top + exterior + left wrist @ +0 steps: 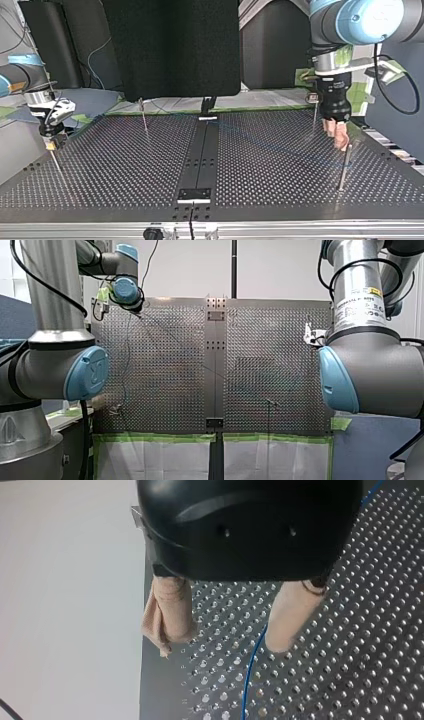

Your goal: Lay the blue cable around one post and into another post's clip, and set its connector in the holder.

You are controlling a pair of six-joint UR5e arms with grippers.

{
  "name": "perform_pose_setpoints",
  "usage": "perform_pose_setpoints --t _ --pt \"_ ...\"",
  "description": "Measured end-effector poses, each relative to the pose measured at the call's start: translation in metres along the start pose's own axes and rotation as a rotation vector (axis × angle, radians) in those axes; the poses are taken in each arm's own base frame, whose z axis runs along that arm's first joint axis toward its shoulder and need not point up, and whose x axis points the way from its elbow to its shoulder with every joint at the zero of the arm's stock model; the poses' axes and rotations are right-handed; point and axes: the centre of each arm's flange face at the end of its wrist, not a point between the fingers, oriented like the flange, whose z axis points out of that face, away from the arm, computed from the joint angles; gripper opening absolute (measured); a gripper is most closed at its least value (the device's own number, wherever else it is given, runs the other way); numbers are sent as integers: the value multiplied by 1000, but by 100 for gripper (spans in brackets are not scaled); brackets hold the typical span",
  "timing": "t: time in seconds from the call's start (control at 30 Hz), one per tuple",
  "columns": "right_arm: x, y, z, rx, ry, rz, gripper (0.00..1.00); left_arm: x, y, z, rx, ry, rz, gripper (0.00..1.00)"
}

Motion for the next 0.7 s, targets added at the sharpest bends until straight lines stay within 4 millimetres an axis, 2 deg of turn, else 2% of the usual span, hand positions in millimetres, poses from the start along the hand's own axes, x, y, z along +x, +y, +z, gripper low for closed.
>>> perform_pose_setpoints --t 0.7 --pt "0 0 0 0 0 0 100 9 15 15 -54 0 192 100"
